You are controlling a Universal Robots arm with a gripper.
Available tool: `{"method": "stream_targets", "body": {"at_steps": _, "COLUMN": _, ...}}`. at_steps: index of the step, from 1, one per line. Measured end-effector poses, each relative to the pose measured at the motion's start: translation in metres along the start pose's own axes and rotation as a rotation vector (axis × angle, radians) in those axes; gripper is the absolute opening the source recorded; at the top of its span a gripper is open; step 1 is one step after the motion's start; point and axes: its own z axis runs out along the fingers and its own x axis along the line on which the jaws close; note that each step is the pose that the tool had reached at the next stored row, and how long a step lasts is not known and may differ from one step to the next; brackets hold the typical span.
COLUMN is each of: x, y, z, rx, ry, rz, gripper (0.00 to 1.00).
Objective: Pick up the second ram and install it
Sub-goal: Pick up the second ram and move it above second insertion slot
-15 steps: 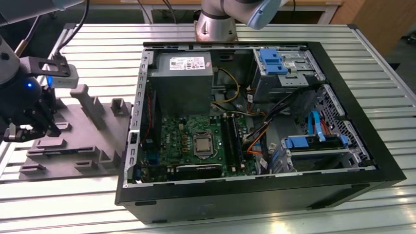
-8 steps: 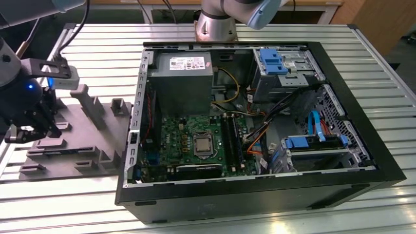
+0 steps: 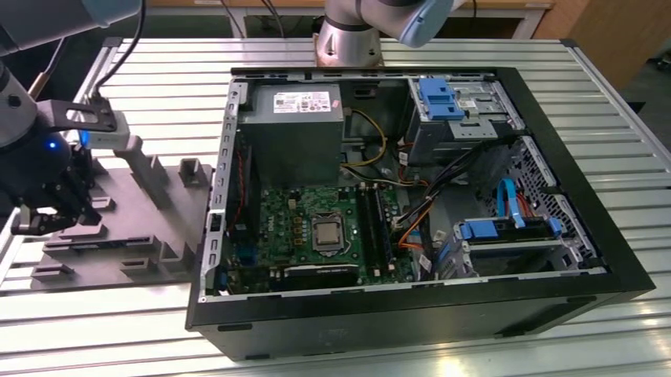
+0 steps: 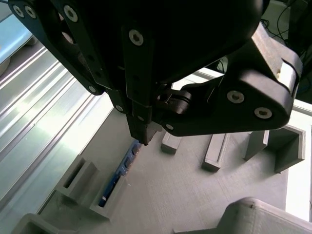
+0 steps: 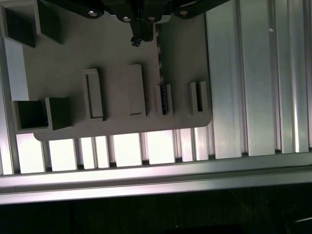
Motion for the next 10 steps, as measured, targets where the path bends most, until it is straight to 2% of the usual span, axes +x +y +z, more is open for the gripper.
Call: {"method": "stream_targets", "body": {"at_steps": 10, "x": 0.0045, "y": -0.0006, "z": 0.0041, "rx": -0.0001, "ry": 0.0001, "rz": -0.002, "gripper": 0.11}}
